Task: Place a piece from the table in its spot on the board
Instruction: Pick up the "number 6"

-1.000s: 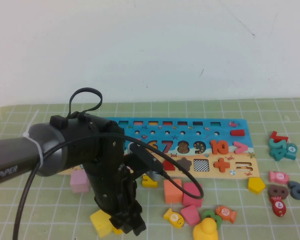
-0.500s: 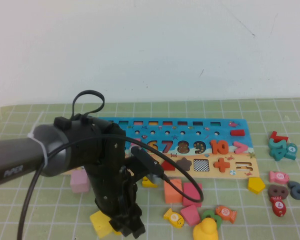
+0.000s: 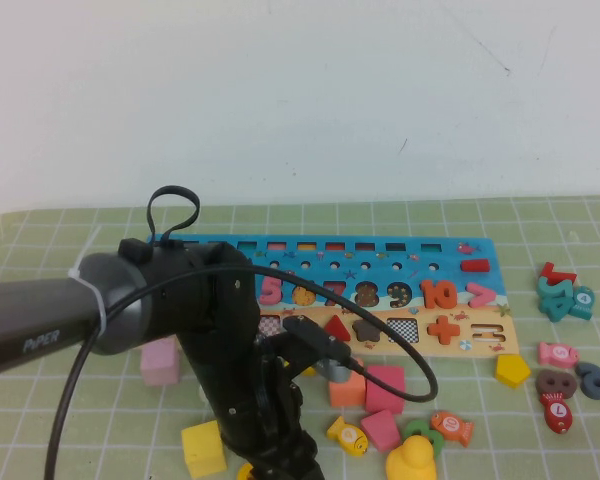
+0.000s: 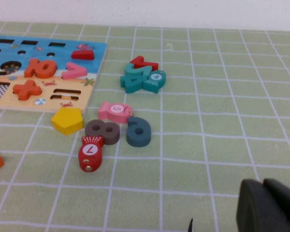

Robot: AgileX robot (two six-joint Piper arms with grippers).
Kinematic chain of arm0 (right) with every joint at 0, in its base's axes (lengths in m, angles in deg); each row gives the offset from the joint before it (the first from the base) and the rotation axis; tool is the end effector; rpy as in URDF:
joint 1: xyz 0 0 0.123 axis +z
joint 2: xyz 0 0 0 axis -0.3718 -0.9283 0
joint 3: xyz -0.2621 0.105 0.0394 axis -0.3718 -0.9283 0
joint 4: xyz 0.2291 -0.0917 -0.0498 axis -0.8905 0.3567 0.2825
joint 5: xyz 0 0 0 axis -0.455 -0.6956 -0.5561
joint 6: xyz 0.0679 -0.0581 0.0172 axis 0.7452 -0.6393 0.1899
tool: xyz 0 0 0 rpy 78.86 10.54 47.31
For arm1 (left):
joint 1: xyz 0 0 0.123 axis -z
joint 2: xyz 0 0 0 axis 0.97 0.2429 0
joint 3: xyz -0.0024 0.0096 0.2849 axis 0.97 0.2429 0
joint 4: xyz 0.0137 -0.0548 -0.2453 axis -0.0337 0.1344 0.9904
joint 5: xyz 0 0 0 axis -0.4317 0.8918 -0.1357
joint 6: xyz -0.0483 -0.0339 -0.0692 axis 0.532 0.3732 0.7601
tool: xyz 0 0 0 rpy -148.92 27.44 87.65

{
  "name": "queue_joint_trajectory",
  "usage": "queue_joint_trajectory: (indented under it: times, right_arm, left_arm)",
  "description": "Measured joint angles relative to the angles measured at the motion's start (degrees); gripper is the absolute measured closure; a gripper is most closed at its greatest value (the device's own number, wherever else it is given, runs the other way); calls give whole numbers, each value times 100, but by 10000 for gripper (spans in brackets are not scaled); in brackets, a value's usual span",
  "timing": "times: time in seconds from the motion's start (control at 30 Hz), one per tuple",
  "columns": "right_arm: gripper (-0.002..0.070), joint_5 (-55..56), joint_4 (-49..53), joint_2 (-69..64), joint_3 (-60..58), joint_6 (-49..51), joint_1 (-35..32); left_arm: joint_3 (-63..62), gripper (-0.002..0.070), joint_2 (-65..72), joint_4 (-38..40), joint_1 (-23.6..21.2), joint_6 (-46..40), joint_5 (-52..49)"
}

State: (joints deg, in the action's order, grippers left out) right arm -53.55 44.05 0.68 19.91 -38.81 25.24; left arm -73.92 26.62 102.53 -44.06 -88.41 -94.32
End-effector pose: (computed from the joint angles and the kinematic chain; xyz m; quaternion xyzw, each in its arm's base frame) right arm 0.0532 -0.0015 0.1739 -0.0229 0.7986 -0.0142 0.6013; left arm 0.2722 -0.2058 0.1718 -0.4132 -0.8940 0.1730 0.0072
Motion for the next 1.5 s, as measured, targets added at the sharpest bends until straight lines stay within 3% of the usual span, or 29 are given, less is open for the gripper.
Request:
queue_joint_trajectory:
  times: [0.17, 0.27, 0.57, 0.67, 0.83, 1.1, 1.23, 1.3, 1.43, 1.5]
  right_arm:
    - [678, 0, 0, 0, 0, 0, 0]
    - [678, 0, 0, 0, 0, 0, 0]
    - [678, 0, 0, 0, 0, 0, 0]
    - [678, 0, 0, 0, 0, 0, 0]
    - [678, 0, 0, 0, 0, 0, 0]
    - [678, 0, 0, 0, 0, 0, 0]
    - [678, 0, 0, 0, 0, 0, 0]
    - [678, 0, 0, 0, 0, 0, 0]
    - [678, 0, 0, 0, 0, 0, 0]
    - [678, 0, 0, 0, 0, 0, 0]
  left_arm:
    - [0, 397, -204, -283, 0, -222, 257]
    - [0, 437, -506, -605, 0, -799, 269]
    - [169, 650, -2078, -186, -10, -2705, -853]
    - [480, 667, -2788, -237, -10, -2918, -916]
    - [1144, 674, -3631, -967, -10, -3436, -584]
    - [1602, 671, -3332, -816, -10, -4357, 363]
    - [1602, 587, -2925, -341, -10, -4656, 549]
    - [1602, 500, -2744, -197, -10, -4864, 574]
    - [1602, 251, -2385, -130, -10, -5070, 841]
    - [1602, 174, -2240, -159, -10, -5096, 1005]
